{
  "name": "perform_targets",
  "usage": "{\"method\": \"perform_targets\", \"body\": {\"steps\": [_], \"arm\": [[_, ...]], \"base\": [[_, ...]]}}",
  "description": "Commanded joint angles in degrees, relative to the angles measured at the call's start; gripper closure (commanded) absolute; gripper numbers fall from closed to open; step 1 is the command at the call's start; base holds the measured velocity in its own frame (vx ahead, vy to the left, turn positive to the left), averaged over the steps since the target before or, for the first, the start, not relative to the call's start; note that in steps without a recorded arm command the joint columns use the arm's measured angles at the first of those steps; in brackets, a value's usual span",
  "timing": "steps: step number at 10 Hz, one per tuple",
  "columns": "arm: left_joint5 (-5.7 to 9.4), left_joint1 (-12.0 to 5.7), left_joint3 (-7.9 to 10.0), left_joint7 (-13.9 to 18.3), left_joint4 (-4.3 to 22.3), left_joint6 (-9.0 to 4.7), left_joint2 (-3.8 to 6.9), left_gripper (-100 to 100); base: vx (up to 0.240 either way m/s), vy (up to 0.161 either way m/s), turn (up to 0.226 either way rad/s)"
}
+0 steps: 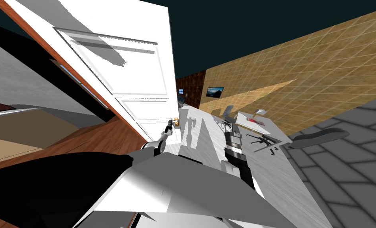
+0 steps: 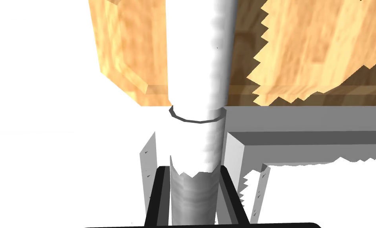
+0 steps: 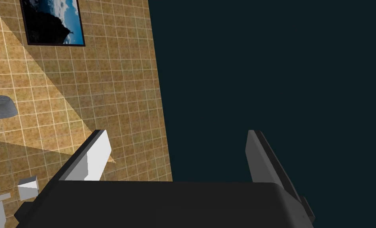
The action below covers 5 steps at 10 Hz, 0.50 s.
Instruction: Push the door open
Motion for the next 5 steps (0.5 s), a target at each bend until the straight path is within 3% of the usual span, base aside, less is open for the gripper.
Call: {"method": "perform_targets", "body": {"steps": [1,5], "arm": [[0.14,-0.28,0.24,-0.1,0.1,-0.19,-0.03,100],[0.58,0.38,1.8,-0.6,0.3,-0.16,0.9,100]], "base": [[0.17,-0.069,0.047],[0.128,-0.023,0.049]]}}
